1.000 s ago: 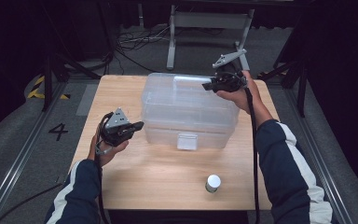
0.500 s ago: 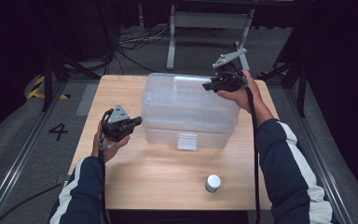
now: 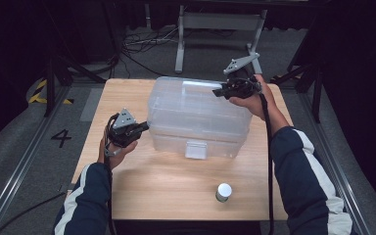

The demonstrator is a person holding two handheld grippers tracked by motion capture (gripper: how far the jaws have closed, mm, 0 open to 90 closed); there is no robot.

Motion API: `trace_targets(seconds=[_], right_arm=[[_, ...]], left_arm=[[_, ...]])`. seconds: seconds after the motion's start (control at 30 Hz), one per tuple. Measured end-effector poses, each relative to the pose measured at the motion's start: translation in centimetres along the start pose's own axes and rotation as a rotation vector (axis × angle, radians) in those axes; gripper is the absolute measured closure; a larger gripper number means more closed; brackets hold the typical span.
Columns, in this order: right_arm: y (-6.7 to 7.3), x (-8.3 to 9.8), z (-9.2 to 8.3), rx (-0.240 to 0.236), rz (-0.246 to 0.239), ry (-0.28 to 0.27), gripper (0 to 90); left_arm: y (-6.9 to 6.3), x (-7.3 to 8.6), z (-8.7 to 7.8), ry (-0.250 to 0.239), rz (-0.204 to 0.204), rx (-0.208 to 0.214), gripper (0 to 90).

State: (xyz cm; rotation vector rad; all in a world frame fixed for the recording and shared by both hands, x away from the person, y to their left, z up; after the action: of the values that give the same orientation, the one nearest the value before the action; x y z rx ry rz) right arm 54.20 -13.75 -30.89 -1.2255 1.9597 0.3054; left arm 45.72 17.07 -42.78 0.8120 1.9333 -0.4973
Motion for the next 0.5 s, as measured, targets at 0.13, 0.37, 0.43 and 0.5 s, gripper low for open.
trace_targets(seconds=[0.13,0.37,0.43,0.5], right_arm=[[0.15,0.03,-0.25,-0.007,-0.010,0.001,74.0],[-0.09,-0.03,-0.21,0.009,-0.029,-0.006,72.8],[-0.16,-0.01,-0.19,0.009,-0.027,-0.006,72.9],[-0.27,0.01,-0.18,0.007,-0.020,-0.010,73.0]], left_arm=[[-0.54,-0.21,0.10,0.021,0.049,-0.031,90.0],[-0.38,-0.20,0.00,0.001,0.027,0.011,90.0],[-0.41,-0.19,0.05,0.000,0.025,0.016,90.0],[-0.46,-0.29,0.07,0.000,0.032,0.008,89.9]])
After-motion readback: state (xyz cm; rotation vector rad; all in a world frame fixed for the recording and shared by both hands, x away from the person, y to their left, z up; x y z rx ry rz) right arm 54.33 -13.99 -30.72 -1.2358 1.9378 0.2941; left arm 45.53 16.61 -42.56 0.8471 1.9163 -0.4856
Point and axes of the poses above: each handheld gripper's, and its own axes: z roughly forward along the jaws, x roughly out of its underside, y roughly to its left, the point moved 5 cm from there along z, roughly forward along the jaws, and after that the axes turned 3 degrees about -z, right-handed, at the moved point
